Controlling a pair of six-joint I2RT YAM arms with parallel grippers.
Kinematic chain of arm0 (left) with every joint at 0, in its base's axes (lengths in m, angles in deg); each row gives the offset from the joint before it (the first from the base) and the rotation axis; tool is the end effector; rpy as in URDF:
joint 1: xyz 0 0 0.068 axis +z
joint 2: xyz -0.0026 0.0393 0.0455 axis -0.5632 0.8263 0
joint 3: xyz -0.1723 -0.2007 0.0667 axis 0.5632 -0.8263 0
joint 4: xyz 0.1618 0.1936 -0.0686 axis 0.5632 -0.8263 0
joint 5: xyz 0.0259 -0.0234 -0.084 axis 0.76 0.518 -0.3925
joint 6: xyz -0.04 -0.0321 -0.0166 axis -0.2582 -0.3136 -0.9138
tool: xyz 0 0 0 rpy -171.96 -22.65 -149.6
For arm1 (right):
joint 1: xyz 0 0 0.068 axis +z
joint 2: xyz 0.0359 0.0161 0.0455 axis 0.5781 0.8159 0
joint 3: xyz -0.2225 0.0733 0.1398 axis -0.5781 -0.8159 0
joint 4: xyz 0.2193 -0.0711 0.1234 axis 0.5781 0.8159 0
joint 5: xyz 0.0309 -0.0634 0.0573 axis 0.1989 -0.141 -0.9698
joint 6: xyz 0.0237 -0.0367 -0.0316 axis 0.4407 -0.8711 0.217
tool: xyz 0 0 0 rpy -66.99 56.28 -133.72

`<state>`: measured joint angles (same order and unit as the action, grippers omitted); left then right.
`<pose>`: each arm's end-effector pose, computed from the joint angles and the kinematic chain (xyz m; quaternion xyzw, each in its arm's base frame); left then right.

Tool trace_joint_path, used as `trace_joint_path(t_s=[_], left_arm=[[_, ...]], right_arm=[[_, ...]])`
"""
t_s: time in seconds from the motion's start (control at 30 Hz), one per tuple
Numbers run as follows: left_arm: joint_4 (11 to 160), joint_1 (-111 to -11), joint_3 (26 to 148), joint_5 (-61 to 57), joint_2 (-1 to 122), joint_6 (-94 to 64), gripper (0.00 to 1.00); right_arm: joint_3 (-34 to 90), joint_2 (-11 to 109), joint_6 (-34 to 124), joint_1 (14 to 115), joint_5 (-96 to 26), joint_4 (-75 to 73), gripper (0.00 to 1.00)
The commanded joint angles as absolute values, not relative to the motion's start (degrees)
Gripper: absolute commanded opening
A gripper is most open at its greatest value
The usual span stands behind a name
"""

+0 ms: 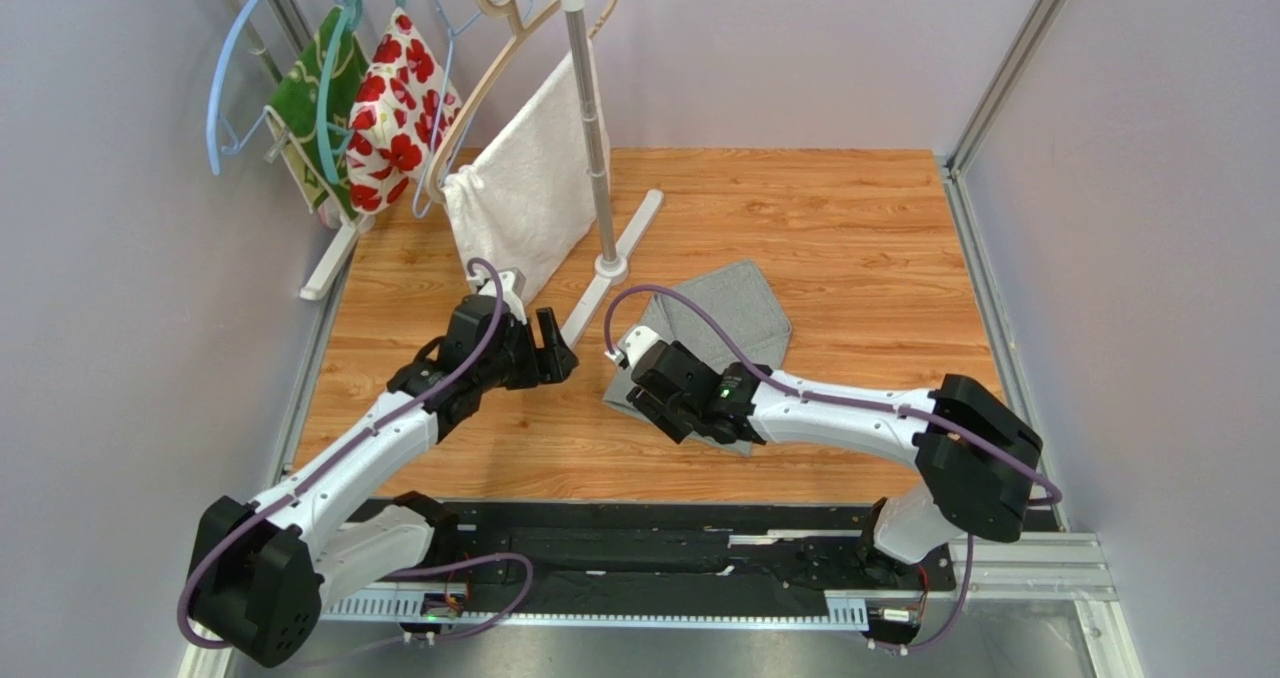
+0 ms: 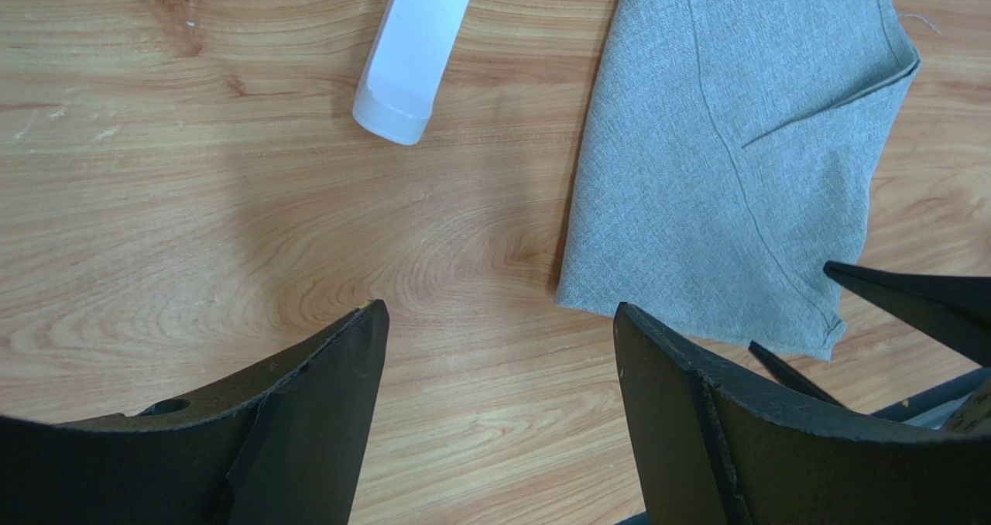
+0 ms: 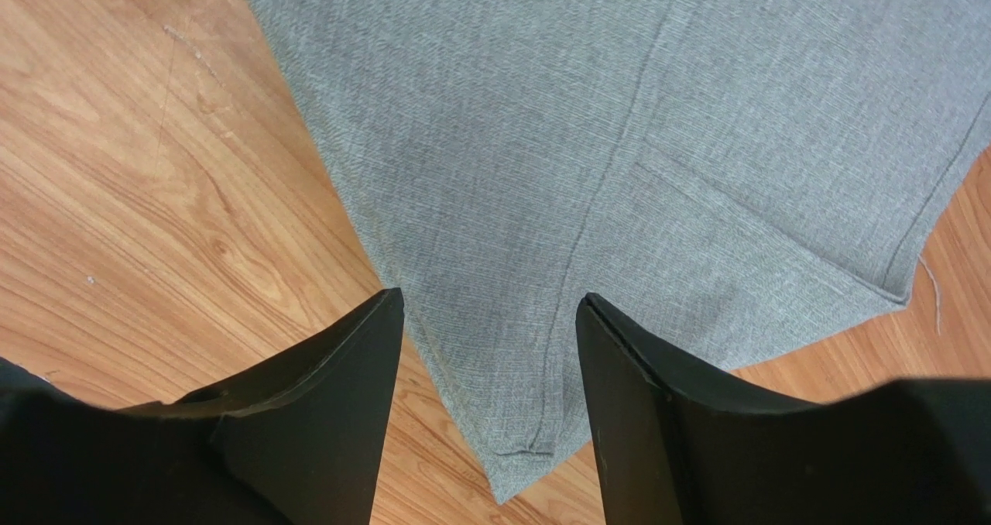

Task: Fold the napkin, place the utensils inside, and roll it up
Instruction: Roll the napkin with the utensil

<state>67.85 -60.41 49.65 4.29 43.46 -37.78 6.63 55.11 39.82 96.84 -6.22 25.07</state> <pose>0.1918 -0.0955 0.2265 -0.0549 0.9010 -0.2312 0.3629 0.1539 0.2570 0.2019 -0.4314 0.8462 -0.0133 0.3125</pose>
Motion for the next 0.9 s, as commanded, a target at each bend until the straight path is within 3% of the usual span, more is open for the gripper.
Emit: trace_joint_path(t_s=[0.0, 0.27, 0.67, 0.77, 0.87], left_arm=[[67.3, -59.7, 49.4, 4.7, 42.5, -37.6, 0.8], [67.4, -59.3, 49.4, 4.3, 43.2, -37.5, 0.8], [67.1, -58.9, 49.6, 4.3, 43.5, -37.1, 0.8], [67.1, -58.7, 49.4, 4.3, 43.4, -37.0, 0.8], [67.7, -58.7, 49.3, 3.7, 43.6, -37.2, 0.8]], right_arm=[[5.3, 56.1, 35.7, 99.0, -7.1, 21.8, 0.6], [3.7, 57.4, 36.0, 99.8, -7.8, 21.3, 0.6], [6.4, 62.9, 37.6, 99.9, -3.4, 23.0, 0.45], [7.7, 64.4, 37.8, 99.8, -1.8, 24.9, 0.4], [8.7, 65.7, 39.4, 100.0, -2.0, 26.5, 0.28]])
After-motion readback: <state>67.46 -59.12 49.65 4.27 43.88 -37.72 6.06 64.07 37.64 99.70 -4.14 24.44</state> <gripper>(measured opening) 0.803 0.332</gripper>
